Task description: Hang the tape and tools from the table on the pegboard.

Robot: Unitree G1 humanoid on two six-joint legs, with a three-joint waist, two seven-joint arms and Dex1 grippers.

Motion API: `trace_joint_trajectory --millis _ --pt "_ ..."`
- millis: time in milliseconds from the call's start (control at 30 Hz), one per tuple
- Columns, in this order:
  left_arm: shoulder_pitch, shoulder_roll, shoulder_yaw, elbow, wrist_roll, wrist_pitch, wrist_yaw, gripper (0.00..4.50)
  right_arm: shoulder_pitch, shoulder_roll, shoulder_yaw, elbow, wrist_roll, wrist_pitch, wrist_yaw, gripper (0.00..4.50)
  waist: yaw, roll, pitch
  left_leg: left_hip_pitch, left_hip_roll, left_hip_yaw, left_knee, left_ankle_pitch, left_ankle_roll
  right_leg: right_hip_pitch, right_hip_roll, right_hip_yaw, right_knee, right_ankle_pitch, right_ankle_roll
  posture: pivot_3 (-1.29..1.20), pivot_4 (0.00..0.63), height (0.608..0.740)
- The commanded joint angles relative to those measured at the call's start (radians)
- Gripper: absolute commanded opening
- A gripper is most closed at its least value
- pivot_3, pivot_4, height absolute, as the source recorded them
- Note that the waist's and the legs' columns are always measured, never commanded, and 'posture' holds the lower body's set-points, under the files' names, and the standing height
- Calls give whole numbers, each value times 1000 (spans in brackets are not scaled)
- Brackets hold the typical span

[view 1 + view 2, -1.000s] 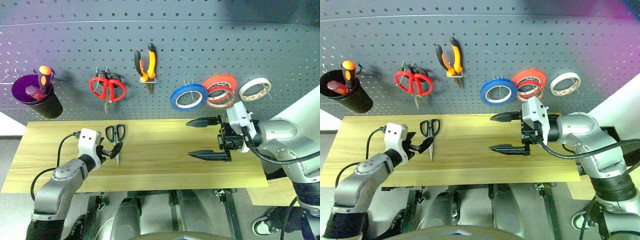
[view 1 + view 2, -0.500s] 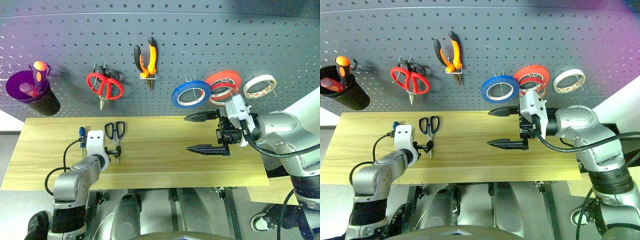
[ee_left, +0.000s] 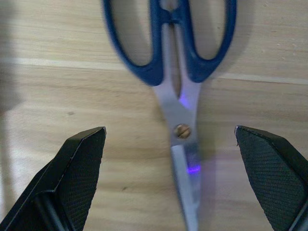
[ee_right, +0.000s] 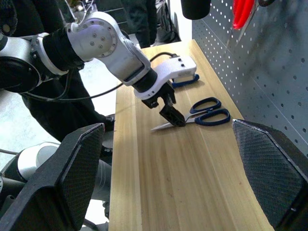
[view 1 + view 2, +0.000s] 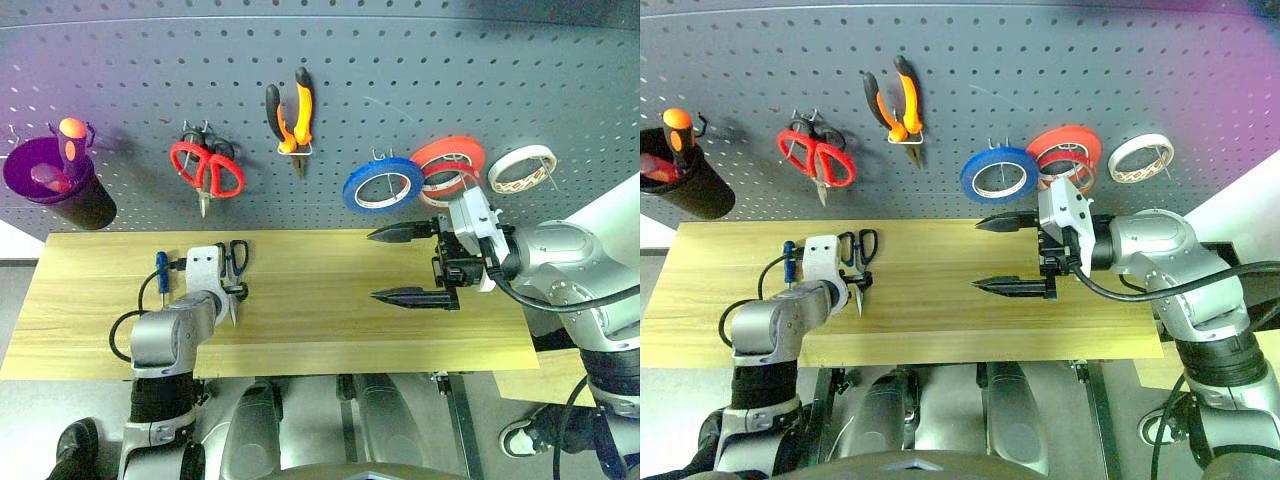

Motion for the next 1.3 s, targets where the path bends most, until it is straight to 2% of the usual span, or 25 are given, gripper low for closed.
trace_joint_trajectory --millis 33,667,1167,1300 --pt "-19 -8 -3 28 22 -4 -1 4500 -3 8 -27 -41 25 7 -15 4451 0 1 3 0 0 0 0 0 0 0 0 0 0 0 0 -121 365 733" --pt "-80 -32 -26 101 70 9 -21 4500 1 5 -61 -2 -33 -124 5 4451 -1 0 19 0 0 0 0 0 0 0 0 0 1 2 3 -156 378 733" --pt "-98 -37 -25 147 106 -2 -22 4500 5 6 -64 3 -17 -107 3 4451 -2 3 24 0 0 0 0 0 0 0 0 0 1 1 1 -165 385 733" --pt "-96 -59 5 144 103 -6 -8 3565 8 3 -66 1 -19 -102 -5 4500 -3 3 25 0 0 0 0 0 0 0 0 0 1 1 2 -168 389 733"
